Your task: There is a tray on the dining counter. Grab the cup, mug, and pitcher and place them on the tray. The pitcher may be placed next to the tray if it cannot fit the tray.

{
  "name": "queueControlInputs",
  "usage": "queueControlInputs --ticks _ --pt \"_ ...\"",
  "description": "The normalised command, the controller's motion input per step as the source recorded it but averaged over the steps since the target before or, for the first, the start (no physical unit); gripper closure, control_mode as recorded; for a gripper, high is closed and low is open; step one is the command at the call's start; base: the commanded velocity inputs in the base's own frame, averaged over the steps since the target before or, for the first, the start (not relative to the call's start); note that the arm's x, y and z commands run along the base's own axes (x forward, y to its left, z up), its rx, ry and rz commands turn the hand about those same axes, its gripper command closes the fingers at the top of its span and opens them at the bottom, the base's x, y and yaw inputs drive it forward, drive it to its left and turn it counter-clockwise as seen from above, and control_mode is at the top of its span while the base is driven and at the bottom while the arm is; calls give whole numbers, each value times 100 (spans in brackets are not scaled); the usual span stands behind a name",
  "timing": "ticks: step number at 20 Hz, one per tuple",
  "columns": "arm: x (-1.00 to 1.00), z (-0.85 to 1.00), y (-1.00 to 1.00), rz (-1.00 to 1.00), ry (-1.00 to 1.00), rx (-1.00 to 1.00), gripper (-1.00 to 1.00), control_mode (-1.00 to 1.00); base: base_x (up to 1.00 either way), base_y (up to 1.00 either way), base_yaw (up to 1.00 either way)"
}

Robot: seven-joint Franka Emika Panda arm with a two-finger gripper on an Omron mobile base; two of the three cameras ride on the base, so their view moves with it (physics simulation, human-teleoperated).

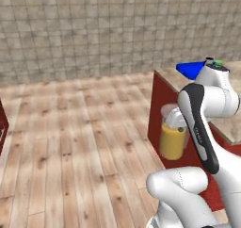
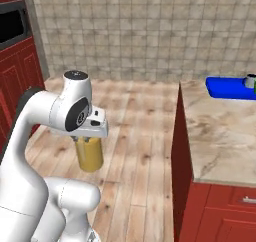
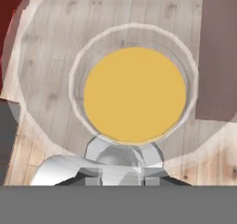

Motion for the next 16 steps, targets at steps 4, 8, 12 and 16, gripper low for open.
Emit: queueControlInputs --ticks 4,8,12,16 --pt "0 0 0 0 0 0 100 100 100 100 -8" --pt "0 0 0 0 0 0 100 100 100 92 -16" --pt "0 0 0 0 0 0 100 100 100 56 -32" --pt "0 0 0 0 0 0 100 100 100 33 -43"
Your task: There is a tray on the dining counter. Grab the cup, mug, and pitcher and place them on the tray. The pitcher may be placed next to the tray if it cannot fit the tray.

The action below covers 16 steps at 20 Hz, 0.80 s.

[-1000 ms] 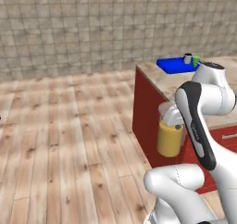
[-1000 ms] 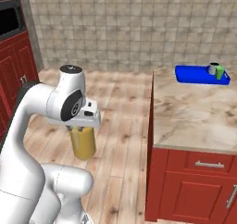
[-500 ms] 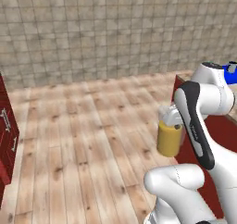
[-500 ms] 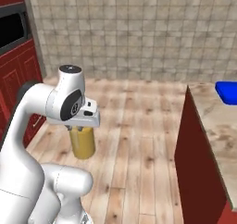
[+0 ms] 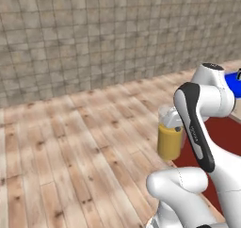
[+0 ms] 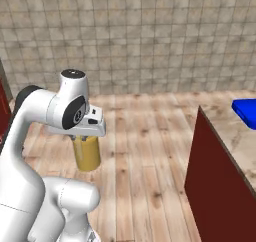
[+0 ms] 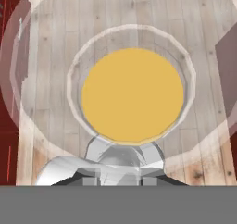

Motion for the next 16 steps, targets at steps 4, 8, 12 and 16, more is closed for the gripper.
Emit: queueControlInputs --ticks 4,8,12,16 --pt "0 0 0 0 0 0 100 100 100 11 -49" --pt "0 0 0 0 0 0 100 100 100 23 -56" --pt "0 0 0 0 0 0 100 100 81 56 -61" --pt "0 0 0 0 0 0 100 100 50 71 -67"
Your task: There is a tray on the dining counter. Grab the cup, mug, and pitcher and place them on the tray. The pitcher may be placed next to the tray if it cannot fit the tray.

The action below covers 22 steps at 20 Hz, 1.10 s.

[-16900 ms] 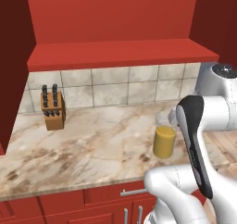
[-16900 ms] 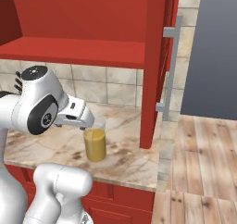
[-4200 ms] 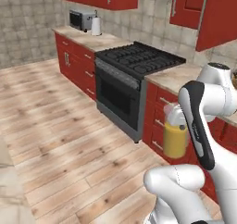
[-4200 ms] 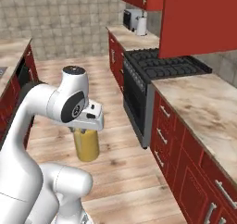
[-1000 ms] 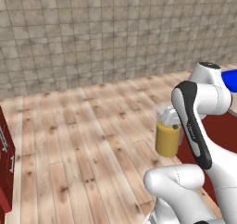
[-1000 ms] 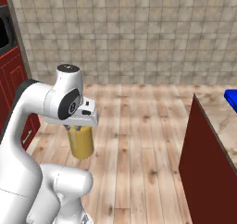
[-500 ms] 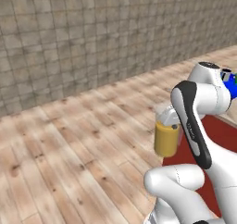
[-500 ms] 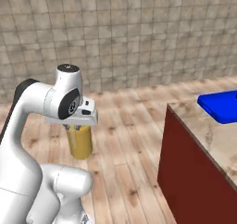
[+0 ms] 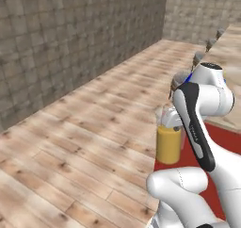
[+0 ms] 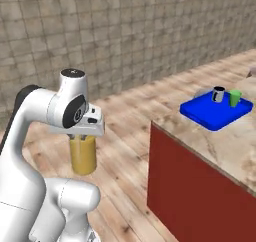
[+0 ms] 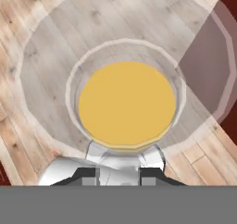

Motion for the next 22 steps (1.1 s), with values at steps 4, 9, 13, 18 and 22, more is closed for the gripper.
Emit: queueControlInputs --ticks 4,9,13,18,22 --pt "0 0 0 0 0 0 100 100 44 77 -69" --pt "0 0 0 0 0 0 100 100 36 76 -71" --pt "0 0 0 0 0 0 100 100 31 66 -70" --pt "0 0 0 0 0 0 100 100 24 46 -64" --pt "0 0 0 0 0 0 100 100 28 36 -50"
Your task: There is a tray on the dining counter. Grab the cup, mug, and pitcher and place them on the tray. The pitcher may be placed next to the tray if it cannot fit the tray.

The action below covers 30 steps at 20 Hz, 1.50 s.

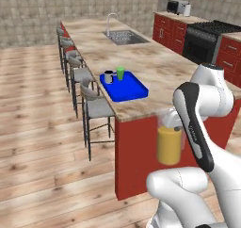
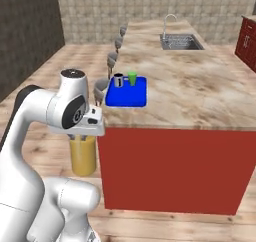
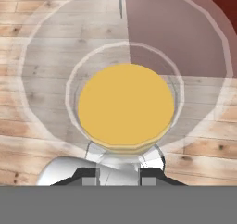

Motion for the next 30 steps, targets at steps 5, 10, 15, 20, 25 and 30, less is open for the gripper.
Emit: queueControlInputs --ticks 5,10,15,20,25,30 --pt "0 0 0 0 0 0 100 100 45 29 -23" --pt "0 0 0 0 0 0 100 100 65 5 0" --pt "0 0 0 0 0 0 100 100 62 8 0" --pt "0 0 0 0 0 0 100 100 54 0 0" --pt "0 0 0 0 0 0 100 100 52 0 0" --pt "0 0 0 0 0 0 100 100 45 0 0"
